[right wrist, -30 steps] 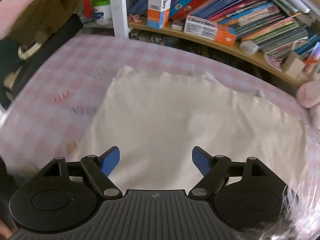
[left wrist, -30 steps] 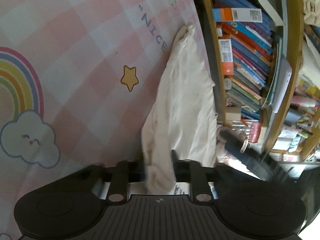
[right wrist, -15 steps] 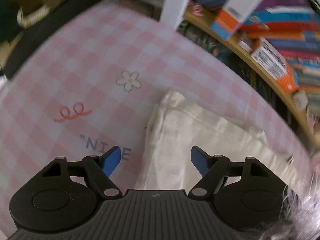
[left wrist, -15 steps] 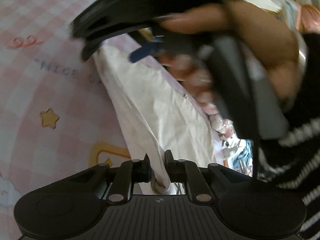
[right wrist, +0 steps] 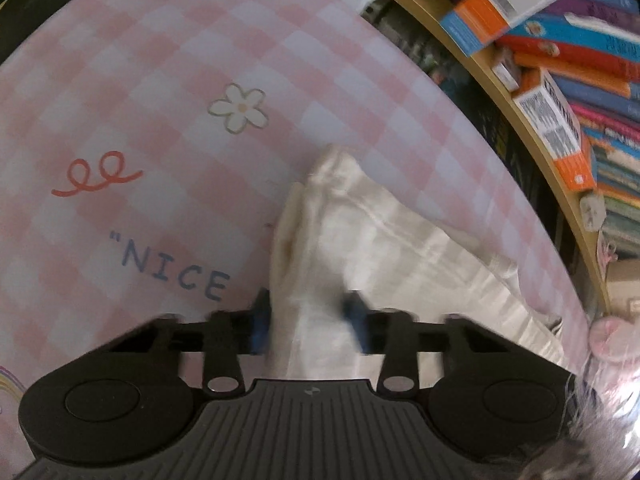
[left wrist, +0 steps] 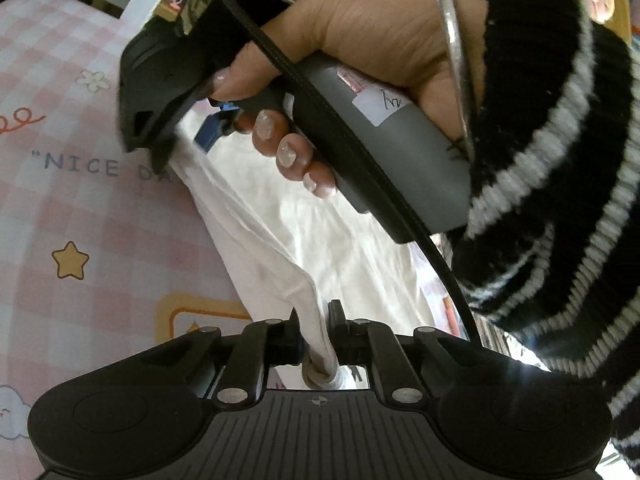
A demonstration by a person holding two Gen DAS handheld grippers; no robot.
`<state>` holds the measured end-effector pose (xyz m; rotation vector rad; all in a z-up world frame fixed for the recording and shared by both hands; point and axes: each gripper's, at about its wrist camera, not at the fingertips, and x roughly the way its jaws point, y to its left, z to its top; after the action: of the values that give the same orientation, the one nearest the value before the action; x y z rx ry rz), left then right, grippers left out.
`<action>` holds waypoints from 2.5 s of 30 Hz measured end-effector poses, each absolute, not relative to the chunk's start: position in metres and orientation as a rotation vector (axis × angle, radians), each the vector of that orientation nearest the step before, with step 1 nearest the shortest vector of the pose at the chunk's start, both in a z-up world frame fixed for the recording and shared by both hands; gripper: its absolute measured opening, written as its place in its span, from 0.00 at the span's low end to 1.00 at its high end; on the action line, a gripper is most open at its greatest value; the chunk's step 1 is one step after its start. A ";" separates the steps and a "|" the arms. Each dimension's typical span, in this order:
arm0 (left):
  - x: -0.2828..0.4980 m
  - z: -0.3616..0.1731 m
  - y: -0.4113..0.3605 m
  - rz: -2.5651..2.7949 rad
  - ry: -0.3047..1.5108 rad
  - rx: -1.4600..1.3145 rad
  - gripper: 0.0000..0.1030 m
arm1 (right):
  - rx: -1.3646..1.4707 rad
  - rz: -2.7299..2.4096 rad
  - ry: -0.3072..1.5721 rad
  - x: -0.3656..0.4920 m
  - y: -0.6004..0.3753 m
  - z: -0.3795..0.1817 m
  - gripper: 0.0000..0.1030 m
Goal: Fold clothes
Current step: 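Grasp the bag edge with both grippers and fold it over lengthwise, then open both grippers and release the folded bag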
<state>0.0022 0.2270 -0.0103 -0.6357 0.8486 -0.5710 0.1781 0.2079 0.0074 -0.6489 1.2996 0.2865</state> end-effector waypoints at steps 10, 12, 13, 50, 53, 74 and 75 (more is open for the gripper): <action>-0.016 0.006 0.202 -0.610 0.765 -0.500 0.07 | -0.502 0.297 1.209 0.180 0.150 0.055 0.07; -0.019 0.011 0.189 -0.617 0.742 -0.467 0.07 | -0.472 0.301 1.185 0.179 0.137 0.069 0.07; -0.020 0.014 0.184 -0.620 0.731 -0.454 0.07 | -0.456 0.304 1.172 0.179 0.128 0.076 0.07; -0.005 0.037 -0.120 -0.460 0.830 -0.126 0.07 | -0.021 0.583 0.947 0.180 -0.261 0.080 0.06; -0.004 0.035 -0.130 -0.458 0.846 -0.107 0.07 | 0.003 0.583 0.957 0.182 -0.273 0.074 0.06; -0.015 0.023 -0.077 -0.436 0.945 -0.339 0.29 | 0.106 0.394 1.035 0.159 -0.356 0.023 0.28; -0.015 0.023 -0.065 -0.388 0.942 -0.340 0.29 | 0.117 0.402 1.025 0.150 -0.362 0.027 0.29</action>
<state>-0.0149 -0.0653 0.0231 -0.3403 0.9425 -0.3885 0.1499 -0.3616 0.0267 0.1169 1.0255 0.4017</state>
